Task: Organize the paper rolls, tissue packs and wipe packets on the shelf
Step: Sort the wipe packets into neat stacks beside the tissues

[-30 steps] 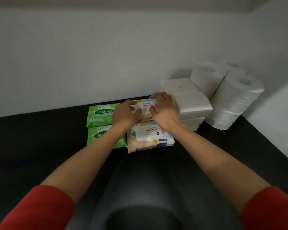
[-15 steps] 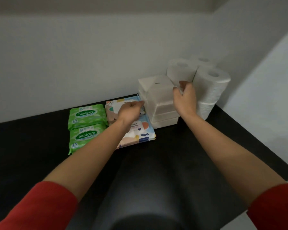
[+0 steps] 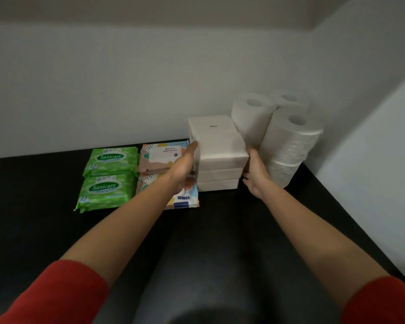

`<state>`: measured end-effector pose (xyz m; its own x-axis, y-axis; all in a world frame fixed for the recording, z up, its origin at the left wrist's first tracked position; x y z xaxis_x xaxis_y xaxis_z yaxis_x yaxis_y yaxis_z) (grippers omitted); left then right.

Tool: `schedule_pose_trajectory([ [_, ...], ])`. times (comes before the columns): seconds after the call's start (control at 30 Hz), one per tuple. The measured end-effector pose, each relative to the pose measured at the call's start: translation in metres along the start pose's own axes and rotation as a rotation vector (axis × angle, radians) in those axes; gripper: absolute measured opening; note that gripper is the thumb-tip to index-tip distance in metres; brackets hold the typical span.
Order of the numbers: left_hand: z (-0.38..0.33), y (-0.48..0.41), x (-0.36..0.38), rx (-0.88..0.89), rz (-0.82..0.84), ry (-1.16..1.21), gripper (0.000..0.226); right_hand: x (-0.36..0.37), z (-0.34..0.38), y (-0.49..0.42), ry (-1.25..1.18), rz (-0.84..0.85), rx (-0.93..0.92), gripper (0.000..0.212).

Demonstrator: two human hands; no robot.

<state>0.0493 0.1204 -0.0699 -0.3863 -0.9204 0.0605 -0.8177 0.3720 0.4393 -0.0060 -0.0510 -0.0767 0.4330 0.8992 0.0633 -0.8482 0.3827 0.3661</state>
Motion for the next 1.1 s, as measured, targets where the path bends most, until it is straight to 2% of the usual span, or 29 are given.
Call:
schedule_pose_trajectory([
  [0.07,0.003,-0.001,0.003,-0.027,0.003,0.012,0.074,0.004,0.0,-0.004,-0.037,0.04,-0.003,0.039],
  [0.2,0.004,-0.004,0.005,-0.061,0.005,0.014,0.07,0.008,0.001,-0.008,-0.049,0.089,-0.021,0.025],
  [0.37,0.003,-0.012,0.004,-0.071,0.014,-0.054,0.073,0.005,-0.001,-0.014,-0.061,0.122,0.001,0.031],
  [0.47,0.005,-0.016,-0.002,-0.101,0.014,-0.11,0.089,0.005,-0.003,-0.017,-0.058,0.132,-0.008,0.041],
  [0.53,0.005,-0.017,-0.004,-0.101,0.017,-0.109,0.092,0.005,-0.003,-0.018,-0.048,0.121,-0.013,0.042],
  [0.67,0.005,-0.019,-0.002,-0.097,0.031,-0.097,0.091,0.004,-0.001,-0.015,-0.048,0.108,-0.024,0.03],
  [1.1,0.004,-0.016,0.014,-0.131,0.077,0.015,0.079,-0.003,0.002,-0.011,-0.044,0.081,-0.036,0.025],
])
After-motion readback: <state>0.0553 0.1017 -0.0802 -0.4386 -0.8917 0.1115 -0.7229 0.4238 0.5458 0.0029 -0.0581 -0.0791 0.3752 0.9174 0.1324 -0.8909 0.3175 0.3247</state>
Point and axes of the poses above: each hand's wrist, its own y-axis away from the middle knuckle, its own x-axis out of the palm, z = x × y, the point moved 7 cm from there along -y, towards the middle knuckle, and after that the axes turned 3 degrees about z, right-handed, at the moved point
